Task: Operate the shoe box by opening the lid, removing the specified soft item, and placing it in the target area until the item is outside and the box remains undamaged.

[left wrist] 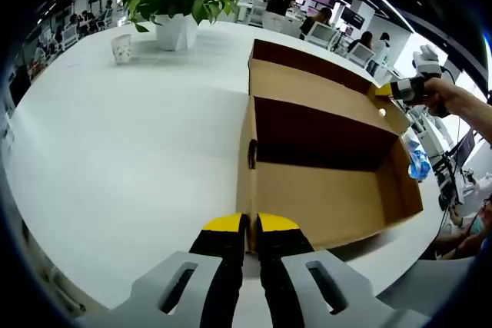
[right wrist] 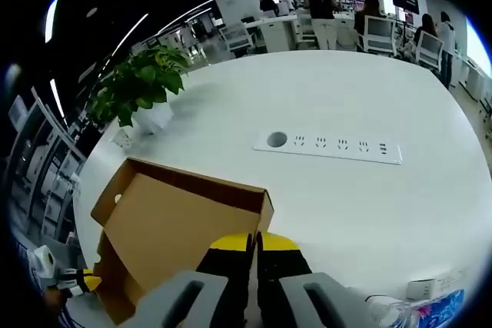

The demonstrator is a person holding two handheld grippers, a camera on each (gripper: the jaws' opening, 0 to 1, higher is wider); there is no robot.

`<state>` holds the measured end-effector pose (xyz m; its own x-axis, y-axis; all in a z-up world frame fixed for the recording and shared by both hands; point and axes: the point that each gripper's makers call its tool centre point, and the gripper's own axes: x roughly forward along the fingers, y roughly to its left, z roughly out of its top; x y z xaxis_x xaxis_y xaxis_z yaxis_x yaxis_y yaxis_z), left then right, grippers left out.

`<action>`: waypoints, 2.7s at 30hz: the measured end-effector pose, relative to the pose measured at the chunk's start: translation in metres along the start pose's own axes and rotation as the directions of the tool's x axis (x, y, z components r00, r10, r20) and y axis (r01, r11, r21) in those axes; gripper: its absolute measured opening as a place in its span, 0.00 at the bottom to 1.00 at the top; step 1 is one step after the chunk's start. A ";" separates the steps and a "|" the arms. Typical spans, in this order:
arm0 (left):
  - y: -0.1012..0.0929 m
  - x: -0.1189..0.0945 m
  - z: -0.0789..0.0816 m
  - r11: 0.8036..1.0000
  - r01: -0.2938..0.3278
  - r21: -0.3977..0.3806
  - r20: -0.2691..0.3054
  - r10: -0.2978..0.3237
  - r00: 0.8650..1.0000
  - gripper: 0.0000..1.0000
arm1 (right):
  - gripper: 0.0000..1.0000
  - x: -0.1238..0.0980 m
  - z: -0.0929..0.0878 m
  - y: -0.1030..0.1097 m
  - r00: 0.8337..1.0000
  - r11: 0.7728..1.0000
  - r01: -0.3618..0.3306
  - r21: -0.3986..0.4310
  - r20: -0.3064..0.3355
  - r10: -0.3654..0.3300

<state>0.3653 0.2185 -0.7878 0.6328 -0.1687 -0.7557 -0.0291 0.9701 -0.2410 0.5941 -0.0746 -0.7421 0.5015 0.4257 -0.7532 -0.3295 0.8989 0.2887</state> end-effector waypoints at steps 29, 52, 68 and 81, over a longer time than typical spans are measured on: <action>0.001 0.001 0.003 1.000 0.006 -0.003 0.008 -0.006 1.000 0.03 | 0.00 -0.038 0.019 0.019 0.991 0.997 -0.029 -0.066 0.128 0.037; -0.003 -0.002 0.001 0.999 0.028 -0.026 0.030 -0.027 0.999 0.04 | 0.00 -0.076 0.015 0.036 0.970 0.990 -0.040 -0.137 0.233 0.071; -0.005 -0.005 0.002 0.999 0.045 -0.025 0.037 -0.044 0.998 0.04 | 0.00 -0.104 -0.004 0.053 0.953 0.979 -0.018 -0.202 0.293 0.078; -0.011 -0.009 0.000 0.999 0.051 -0.011 0.042 -0.051 0.998 0.04 | 0.00 -0.114 -0.012 0.057 0.939 0.975 -0.010 -0.223 0.334 0.086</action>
<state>0.3600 0.2093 -0.7784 0.6654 -0.2102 -0.7162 -0.0050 0.9583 -0.2859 0.5081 -0.0728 -0.6468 0.7093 0.5116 -0.4849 -0.5048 0.8488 0.1571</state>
